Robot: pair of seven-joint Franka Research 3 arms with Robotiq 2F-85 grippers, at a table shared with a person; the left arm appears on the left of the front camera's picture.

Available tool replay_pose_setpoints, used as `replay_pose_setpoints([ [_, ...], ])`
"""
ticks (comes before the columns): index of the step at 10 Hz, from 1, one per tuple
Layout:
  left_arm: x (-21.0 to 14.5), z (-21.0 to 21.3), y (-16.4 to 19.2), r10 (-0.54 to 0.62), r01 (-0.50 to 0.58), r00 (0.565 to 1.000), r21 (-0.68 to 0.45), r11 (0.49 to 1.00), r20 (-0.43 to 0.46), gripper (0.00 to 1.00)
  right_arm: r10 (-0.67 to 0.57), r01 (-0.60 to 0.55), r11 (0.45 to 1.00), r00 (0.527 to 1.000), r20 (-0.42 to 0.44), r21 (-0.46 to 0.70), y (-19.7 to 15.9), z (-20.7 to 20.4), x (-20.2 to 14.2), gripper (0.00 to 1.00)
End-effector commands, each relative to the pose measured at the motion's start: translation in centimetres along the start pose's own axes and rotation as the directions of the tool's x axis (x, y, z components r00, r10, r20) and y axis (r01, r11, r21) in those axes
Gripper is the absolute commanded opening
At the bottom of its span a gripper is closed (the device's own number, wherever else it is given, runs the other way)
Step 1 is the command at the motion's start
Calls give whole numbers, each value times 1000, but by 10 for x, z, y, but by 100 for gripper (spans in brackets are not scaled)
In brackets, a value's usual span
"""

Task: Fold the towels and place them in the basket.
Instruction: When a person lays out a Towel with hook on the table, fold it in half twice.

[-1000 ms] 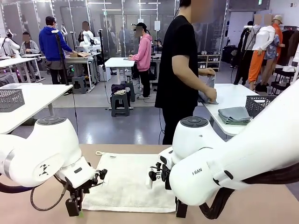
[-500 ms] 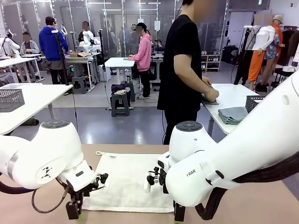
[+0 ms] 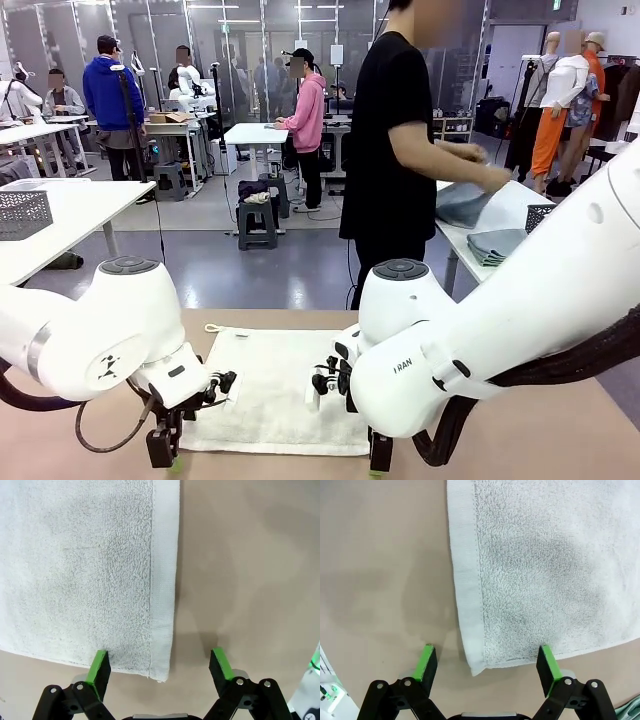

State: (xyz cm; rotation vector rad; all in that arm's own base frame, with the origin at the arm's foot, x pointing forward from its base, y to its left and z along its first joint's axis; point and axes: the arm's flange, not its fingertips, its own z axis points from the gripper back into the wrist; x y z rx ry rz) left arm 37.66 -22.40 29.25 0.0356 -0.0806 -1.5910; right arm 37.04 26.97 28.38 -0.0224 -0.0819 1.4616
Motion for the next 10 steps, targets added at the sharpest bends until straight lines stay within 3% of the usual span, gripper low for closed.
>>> replay_pose_setpoints([
  [1, -1, -2, 8, -24, 24, 1000, -15, 1000, -15, 100, 28, -28, 999, 1000, 6, 16, -6, -1, 0, 100],
  [6, -3, -2, 10, -28, 28, 1000, -18, 999, -2, 100, 41, -42, 998, 999, 10, 39, -9, -3, -1, 100],
  [7, -2, 1, 10, -34, 34, 999, 2, 999, -9, 80, 43, -43, 999, 999, 9, 32, -9, -2, -1, 80],
  [8, -2, 4, 9, -33, 33, 999, 23, 999, -6, 80, 39, -39, 999, 999, 11, 28, -10, -1, -2, 80],
  [9, -2, 6, 8, -31, 31, 999, 43, 999, -8, 60, 36, -36, 999, 999, 15, 13, -9, 0, -2, 60],
  [10, -2, 7, 9, -32, 33, 999, 52, 998, -12, 74, 33, -33, 999, 999, 14, 2, -9, 1, -1, 75],
])
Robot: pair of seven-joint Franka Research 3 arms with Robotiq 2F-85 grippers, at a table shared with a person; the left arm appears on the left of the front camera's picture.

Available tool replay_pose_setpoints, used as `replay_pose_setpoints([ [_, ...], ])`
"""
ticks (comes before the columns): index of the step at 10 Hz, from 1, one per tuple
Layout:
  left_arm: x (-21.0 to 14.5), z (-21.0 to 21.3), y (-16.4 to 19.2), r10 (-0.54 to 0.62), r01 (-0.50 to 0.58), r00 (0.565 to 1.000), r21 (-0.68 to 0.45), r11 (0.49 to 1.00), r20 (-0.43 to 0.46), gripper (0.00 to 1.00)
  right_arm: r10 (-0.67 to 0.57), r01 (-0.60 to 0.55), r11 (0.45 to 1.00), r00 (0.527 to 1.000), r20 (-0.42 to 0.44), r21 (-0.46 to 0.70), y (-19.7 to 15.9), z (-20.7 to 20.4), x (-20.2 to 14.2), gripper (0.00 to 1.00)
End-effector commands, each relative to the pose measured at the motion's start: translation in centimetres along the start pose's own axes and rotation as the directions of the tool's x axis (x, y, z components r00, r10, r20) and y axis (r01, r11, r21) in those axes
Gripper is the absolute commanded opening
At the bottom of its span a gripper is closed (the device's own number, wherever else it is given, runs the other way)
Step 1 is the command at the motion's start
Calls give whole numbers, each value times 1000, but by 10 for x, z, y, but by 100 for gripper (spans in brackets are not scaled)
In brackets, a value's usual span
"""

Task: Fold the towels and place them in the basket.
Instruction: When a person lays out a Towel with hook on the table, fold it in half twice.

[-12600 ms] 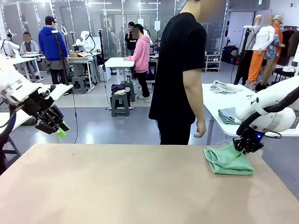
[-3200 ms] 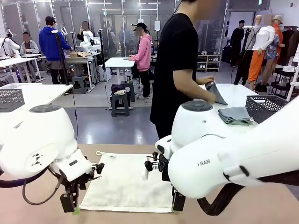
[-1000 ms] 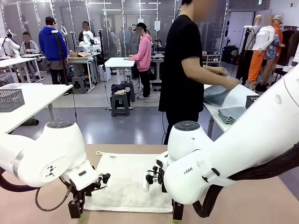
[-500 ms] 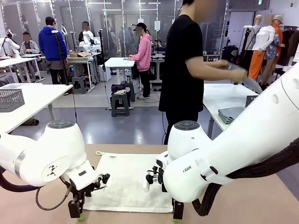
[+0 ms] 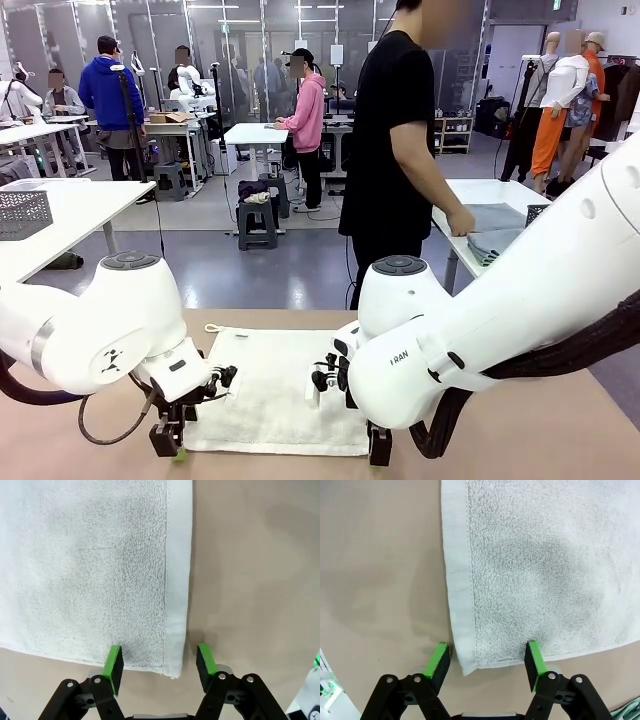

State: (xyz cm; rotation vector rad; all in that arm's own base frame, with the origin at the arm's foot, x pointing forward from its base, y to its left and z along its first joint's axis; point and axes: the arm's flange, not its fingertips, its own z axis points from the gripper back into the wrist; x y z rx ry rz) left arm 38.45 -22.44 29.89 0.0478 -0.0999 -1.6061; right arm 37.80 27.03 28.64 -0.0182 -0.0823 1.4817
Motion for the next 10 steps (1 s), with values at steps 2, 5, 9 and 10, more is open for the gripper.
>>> replay_pose_setpoints([
  [2, -2, 3, 2, -20, 21, 999, 35, 999, -26, 54, 9, -9, 1000, 1000, 8, -15, -2, 3, -4, 55],
  [5, -2, -1, 3, -24, 25, 999, 28, 999, -29, 0, 14, -14, 1000, 1000, 2, -15, -1, 5, -3, 0],
  [9, -1, -1, 1, -27, 28, 999, 24, 999, -30, 0, 16, -16, 1000, 1000, 3, -16, 1, 6, -4, 0],
  [10, 0, 3, -1, -32, 32, 999, 20, 999, -32, 0, 20, -20, 1000, 1000, -4, -15, 1, 7, -3, 0],
])
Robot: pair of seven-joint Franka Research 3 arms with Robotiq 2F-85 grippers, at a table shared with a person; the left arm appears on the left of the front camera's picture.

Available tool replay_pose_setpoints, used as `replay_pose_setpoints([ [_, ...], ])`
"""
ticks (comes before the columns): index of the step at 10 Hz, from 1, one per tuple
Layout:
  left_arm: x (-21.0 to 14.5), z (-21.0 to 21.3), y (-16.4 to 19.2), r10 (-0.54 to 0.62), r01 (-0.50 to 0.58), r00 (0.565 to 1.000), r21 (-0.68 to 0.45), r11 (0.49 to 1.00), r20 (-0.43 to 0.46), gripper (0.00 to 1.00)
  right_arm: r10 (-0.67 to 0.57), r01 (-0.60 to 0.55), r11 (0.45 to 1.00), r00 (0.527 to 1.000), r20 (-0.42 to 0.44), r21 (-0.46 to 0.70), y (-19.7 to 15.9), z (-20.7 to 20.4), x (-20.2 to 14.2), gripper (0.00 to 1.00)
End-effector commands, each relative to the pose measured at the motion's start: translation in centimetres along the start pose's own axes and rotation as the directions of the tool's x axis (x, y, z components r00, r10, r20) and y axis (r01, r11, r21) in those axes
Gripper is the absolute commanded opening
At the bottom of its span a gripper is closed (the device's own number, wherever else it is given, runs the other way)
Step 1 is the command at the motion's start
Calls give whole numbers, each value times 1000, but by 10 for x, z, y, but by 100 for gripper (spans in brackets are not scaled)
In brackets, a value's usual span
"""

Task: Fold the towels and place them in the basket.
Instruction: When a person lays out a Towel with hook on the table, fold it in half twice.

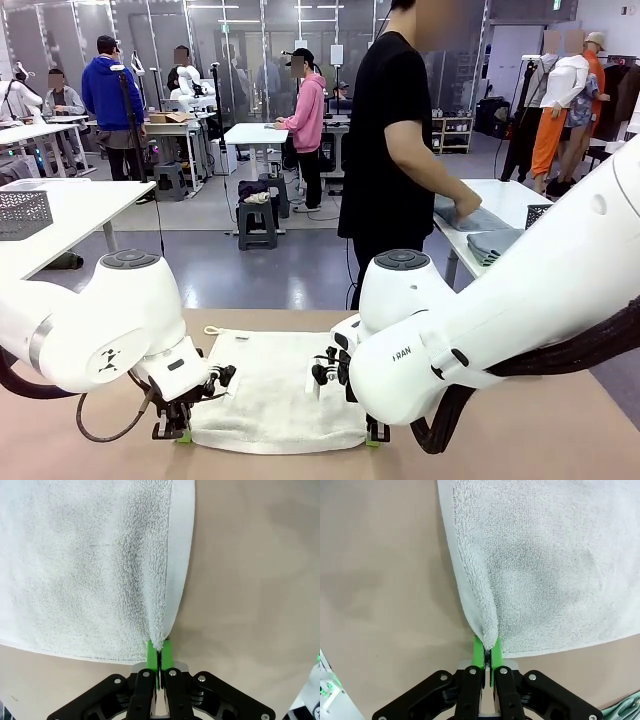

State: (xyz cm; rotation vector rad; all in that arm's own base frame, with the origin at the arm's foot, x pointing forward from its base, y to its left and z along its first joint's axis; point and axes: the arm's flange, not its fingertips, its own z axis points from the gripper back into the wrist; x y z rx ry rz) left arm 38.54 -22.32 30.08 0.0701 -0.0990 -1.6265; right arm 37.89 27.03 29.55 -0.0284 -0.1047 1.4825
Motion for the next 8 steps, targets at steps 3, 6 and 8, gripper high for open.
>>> replay_pose_setpoints([
  [3, 3, 15, -3, -19, 19, 1000, 2, 1000, -24, 0, 40, -41, 999, 999, -30, -22, 1, 12, -3, 0],
  [6, 2, 23, -6, -24, 24, 999, 6, 1000, -22, 0, 50, -51, 998, 998, -41, -45, 0, 21, -1, 0],
  [8, 3, 27, -11, -24, 24, 1000, 19, 1000, -18, 0, 44, -47, 997, 998, -47, -55, -3, 23, -1, 0],
])
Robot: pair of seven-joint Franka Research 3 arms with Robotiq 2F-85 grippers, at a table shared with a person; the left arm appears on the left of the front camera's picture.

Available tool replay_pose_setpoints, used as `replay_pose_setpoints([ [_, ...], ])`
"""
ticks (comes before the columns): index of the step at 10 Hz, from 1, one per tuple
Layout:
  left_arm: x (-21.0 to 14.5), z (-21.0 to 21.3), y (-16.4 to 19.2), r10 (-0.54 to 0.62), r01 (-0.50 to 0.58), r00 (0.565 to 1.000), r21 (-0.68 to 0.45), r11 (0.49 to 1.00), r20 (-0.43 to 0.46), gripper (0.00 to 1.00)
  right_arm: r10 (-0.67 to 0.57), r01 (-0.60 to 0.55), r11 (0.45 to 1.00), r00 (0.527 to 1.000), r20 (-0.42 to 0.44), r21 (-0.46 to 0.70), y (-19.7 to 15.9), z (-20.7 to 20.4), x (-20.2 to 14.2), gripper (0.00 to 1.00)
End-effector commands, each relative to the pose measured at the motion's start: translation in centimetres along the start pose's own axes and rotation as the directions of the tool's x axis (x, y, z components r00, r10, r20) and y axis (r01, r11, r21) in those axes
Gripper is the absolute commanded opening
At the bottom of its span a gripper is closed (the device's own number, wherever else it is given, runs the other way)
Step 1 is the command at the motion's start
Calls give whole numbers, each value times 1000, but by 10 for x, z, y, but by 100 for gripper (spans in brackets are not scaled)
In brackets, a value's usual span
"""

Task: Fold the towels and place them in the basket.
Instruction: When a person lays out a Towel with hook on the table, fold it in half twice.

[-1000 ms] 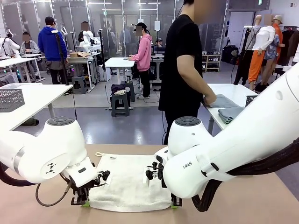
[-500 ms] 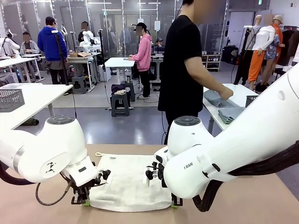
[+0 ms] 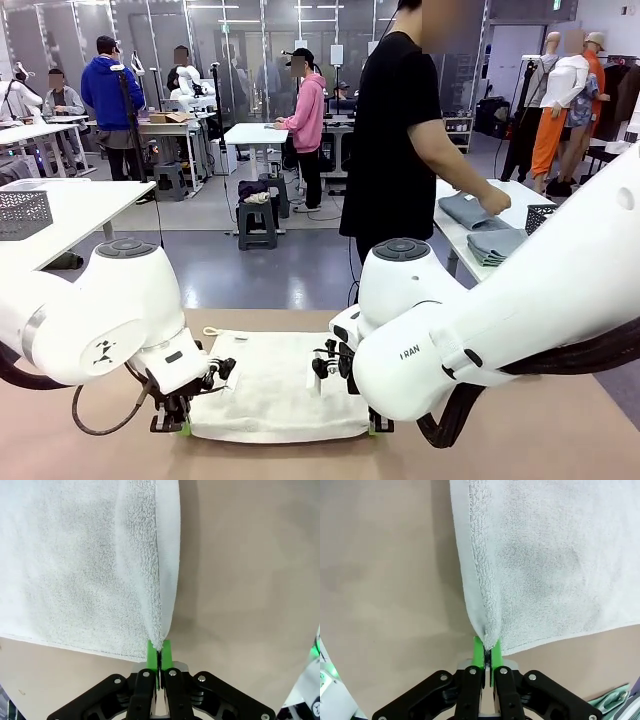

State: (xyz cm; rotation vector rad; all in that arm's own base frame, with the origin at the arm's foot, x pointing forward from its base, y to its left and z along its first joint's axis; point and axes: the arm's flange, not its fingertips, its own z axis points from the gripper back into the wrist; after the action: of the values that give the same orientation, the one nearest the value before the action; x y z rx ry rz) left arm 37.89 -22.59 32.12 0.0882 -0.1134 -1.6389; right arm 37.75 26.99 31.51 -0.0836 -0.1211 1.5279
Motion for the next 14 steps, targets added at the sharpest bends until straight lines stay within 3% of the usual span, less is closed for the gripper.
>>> replay_pose_setpoints([
  [1, -2, 7, -10, 5, -5, 1000, 29, 1000, -3, 0, -35, 34, 999, 999, -27, -35, -4, 3, -3, 0],
  [5, 0, 0, 0, 0, 0, 1000, 0, 1000, 0, 0, 0, 0, 1000, 1000, 0, 0, 0, 0, 0, 0],
  [6, -1, 0, -2, 0, 0, 1000, 2, 1000, 0, 3, -2, 2, 1000, 1000, -4, -3, 0, 0, -1, 7],
  [7, 3, 11, 0, -1, 2, 1000, 6, 1000, -16, 3, 9, -9, 1000, 1000, 6, -8, -5, 6, -3, 7],
  [9, 7, 32, 6, -1, 2, 999, 32, 999, -41, 3, 24, -24, 999, 1000, 10, -31, -20, 22, -5, 7],
  [14, 5, 46, 63, -14, 16, 998, 42, 999, -56, 3, 51, -51, 998, 999, -4, -40, -77, 30, -8, 7],
])
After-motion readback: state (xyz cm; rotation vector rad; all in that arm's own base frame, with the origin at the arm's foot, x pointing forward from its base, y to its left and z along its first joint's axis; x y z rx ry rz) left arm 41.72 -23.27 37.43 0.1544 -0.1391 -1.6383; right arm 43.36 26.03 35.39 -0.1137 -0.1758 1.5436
